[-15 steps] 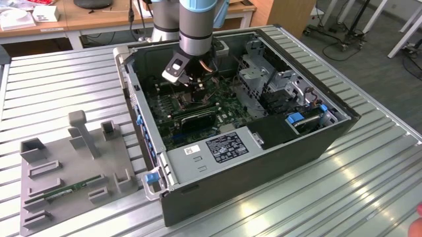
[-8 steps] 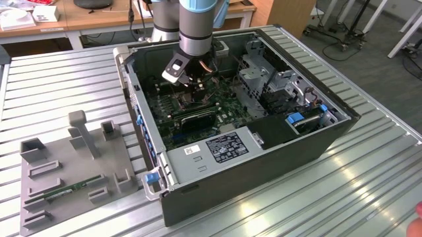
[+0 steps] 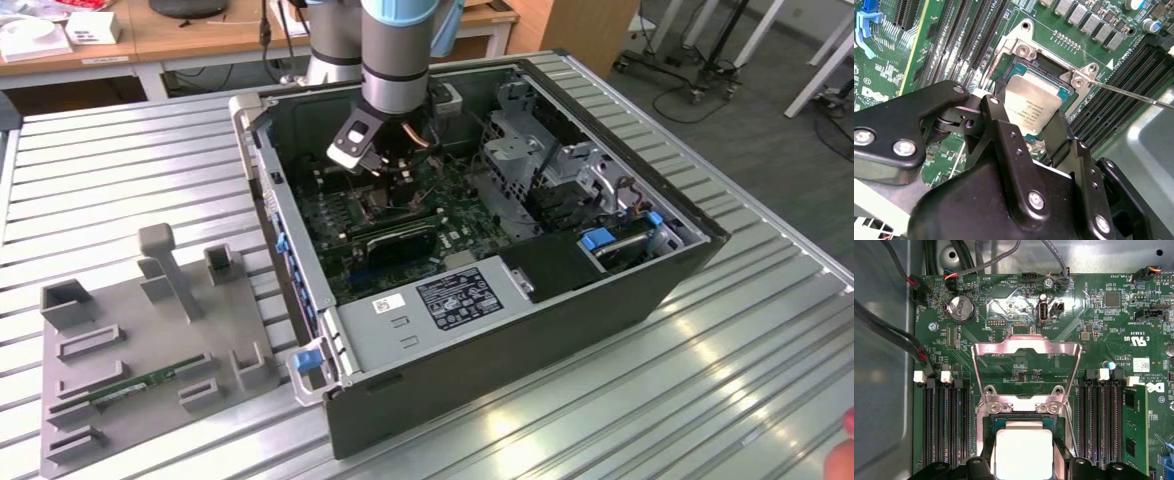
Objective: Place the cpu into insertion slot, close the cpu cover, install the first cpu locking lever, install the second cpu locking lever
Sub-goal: 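Place the cpu into insertion slot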
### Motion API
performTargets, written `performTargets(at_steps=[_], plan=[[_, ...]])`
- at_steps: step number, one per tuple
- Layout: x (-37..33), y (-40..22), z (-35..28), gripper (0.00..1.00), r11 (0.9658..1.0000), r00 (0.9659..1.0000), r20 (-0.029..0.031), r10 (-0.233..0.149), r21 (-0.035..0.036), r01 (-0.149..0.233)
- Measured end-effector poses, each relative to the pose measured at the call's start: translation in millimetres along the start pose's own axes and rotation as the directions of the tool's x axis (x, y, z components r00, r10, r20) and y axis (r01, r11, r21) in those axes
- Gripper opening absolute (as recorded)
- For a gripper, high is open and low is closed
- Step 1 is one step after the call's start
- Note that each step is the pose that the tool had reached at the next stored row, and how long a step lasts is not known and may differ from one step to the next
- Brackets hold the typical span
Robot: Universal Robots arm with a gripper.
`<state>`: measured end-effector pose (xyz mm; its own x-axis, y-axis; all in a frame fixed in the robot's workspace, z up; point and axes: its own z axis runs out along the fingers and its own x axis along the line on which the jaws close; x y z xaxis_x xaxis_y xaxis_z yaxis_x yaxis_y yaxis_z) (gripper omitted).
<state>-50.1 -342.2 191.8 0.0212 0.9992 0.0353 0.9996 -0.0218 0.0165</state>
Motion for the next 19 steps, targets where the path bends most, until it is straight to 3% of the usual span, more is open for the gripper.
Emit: performTargets(at_steps=[13,15,19], plan=[[0.1,0.0,0.8,0.54,1.0,1.0,-0.0007,0.0,-0.0005,0.0],[0.2,0.1,1.0,0.61,1.0,1.0,-0.0011,0.0,-0.0009,0.0],[0.1,0.0,0.7,0.61,1.0,1.0,-0.0004,0.0,-0.0003,0.0]])
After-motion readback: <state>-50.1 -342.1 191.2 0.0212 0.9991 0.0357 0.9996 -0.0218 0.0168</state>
